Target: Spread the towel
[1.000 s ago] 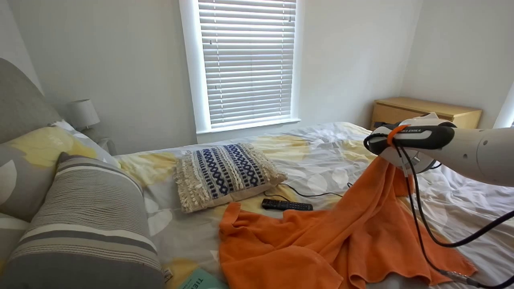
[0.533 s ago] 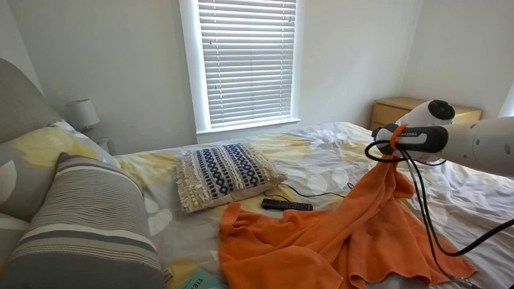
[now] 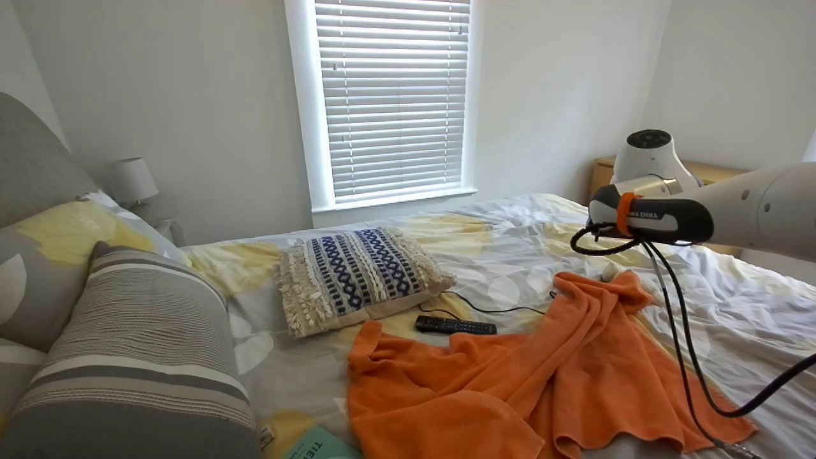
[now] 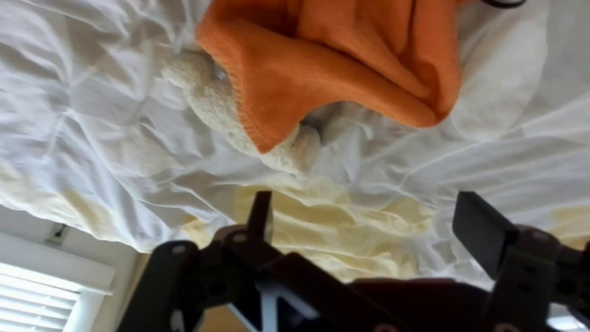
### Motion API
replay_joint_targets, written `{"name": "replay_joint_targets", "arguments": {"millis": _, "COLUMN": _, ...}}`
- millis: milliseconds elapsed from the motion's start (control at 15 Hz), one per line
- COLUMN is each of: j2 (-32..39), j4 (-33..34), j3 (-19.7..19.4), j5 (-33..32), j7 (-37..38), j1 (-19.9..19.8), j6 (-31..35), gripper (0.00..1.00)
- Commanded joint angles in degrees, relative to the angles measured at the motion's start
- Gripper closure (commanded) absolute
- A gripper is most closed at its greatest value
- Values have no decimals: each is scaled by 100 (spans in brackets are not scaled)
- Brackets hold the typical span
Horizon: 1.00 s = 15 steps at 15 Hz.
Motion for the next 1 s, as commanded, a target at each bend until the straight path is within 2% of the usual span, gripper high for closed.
{"name": "replay_joint_targets", "arguments": {"millis": 0, "j2": -14, "j4": 227, "j3": -155, "j5": -323, "j7": 394, "j1": 138, "j6": -930, "gripper": 0}}
{"name": "replay_joint_targets", "arguments": {"millis": 467, "j2": -496, "j4": 217, "j3": 383, "j5": 187, "j7": -222, "j1": 108, "j6": -1768, "gripper": 0}}
{"name": "replay_joint_targets", "arguments": {"millis": 667, "j2": -760, "j4": 176, "j3": 758, "j5": 530, "j7": -812, "j1": 37, "j6": -1947, "gripper": 0}}
{"name": "replay_joint_targets", "arguments": {"millis": 933, "j2": -1047, "j4": 95, "j3": 972, "j5": 757, "j7": -1375, "j1": 35, "j6": -2423, "gripper": 0}}
